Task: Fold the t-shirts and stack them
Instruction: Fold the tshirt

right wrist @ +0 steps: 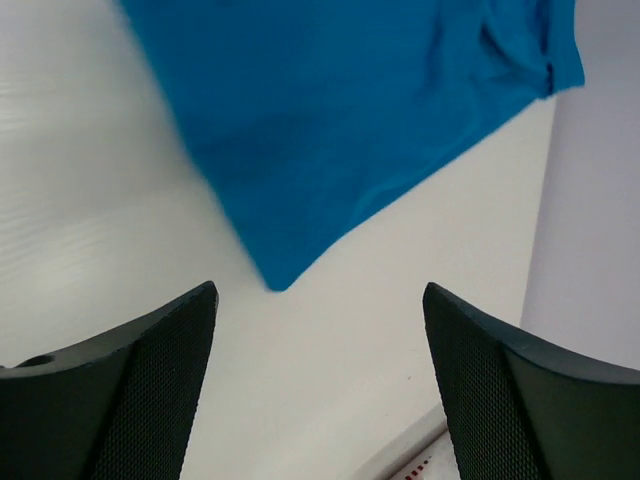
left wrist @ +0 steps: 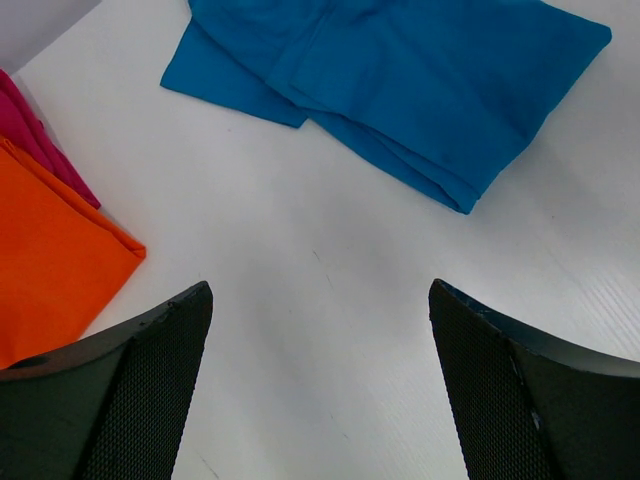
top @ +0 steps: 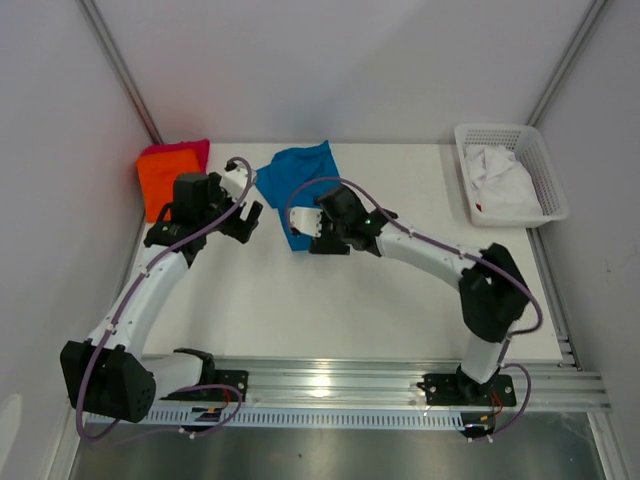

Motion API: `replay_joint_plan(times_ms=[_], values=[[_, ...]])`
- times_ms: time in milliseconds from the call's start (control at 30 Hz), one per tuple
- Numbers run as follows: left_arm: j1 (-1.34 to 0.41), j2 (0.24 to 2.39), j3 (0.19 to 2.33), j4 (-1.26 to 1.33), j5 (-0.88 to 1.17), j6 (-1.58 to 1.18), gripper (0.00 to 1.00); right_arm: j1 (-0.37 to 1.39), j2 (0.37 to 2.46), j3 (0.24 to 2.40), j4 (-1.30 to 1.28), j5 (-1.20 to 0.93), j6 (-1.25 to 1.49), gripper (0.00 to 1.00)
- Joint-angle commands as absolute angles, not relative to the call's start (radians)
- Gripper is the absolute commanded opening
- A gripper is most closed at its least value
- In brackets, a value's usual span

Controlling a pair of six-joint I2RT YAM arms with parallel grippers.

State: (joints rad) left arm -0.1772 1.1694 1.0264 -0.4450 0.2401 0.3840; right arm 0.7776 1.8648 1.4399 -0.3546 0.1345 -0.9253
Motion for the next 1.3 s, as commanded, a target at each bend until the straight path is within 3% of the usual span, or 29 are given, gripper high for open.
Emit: replay_joint_plan(times_ms=[0,200,367,767,1133,1200,1267], values=[[-0.183,1.149,1.031,-0.396,0.213,0.402,0.91,0.874,1.724,1.336,-0.544,0.015,-0.858,0.87],[-0.184,1.172,1.058,-0.371,0.236,0.376,0.91,1.047,1.726,1.102,-0.358,0.11,-0.828,0.89],[-0.184,1.164,1.069,-0.379,0.229,0.383,0.91,1.135,1.798,1.043,-0.178,0.158,-0.844,0.89],[-0.183,1.149,1.065,-0.387,0.215,0.391,0.91,0.991,2.065,1.092,0.173,0.256,-0.998,0.91],[-0.183,1.155,1.066,-0.388,0.212,0.394,0.91,0.853,2.233,1.278,0.169,0.264,-1.034,0.91],[-0.183,1.158,1.068,-0.387,0.21,0.391,0.91,0.841,2.252,1.304,0.149,0.256,-1.025,0.88],[-0.183,1.163,1.068,-0.387,0.213,0.39,0.91,0.835,2.269,1.348,0.109,0.249,-1.016,0.76]])
